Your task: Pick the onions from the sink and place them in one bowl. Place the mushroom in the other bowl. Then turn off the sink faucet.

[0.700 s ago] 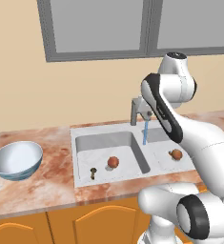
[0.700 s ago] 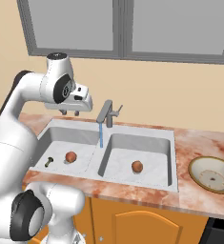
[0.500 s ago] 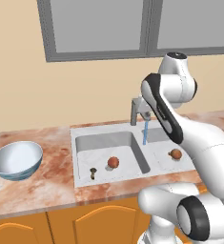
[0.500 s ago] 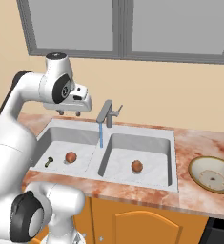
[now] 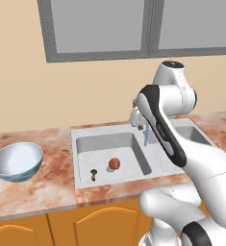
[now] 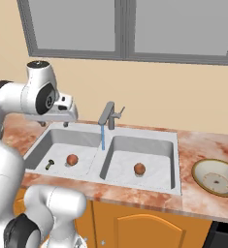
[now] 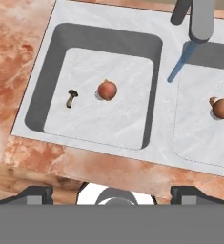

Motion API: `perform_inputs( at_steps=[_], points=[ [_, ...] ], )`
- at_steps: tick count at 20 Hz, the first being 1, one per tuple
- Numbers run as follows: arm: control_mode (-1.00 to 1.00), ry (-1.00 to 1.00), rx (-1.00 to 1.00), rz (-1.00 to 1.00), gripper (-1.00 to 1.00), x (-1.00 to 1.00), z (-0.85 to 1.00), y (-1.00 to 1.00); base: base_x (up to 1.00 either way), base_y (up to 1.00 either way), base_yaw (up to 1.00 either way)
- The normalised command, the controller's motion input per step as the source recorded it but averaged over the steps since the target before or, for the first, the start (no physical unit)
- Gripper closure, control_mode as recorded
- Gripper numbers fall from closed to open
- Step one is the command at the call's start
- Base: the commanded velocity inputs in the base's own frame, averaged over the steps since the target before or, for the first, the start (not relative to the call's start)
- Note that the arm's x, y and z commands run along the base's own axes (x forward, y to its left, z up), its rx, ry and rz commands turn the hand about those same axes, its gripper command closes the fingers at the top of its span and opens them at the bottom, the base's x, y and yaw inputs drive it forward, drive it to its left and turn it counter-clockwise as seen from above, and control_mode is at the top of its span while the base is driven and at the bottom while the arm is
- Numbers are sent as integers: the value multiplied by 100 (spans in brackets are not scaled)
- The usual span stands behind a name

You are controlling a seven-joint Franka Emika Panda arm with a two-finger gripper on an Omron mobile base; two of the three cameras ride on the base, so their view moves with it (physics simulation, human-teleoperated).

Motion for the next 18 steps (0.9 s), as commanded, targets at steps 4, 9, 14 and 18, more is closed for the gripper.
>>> perform_inputs(
  at_steps=[4, 9, 14, 18],
  points=[
    [-100, 3, 0, 0, -100, -19, -28, 73, 0, 0, 0],
    [-100, 8, 0, 0, -100, -4, -29, 67, 0, 0, 0],
    [-100, 10, 0, 0, -100, 9, -25, 61, 0, 0, 0],
    [-100, 7, 0, 0, -100, 8, -48, 26, 0, 0, 0]
  ],
)
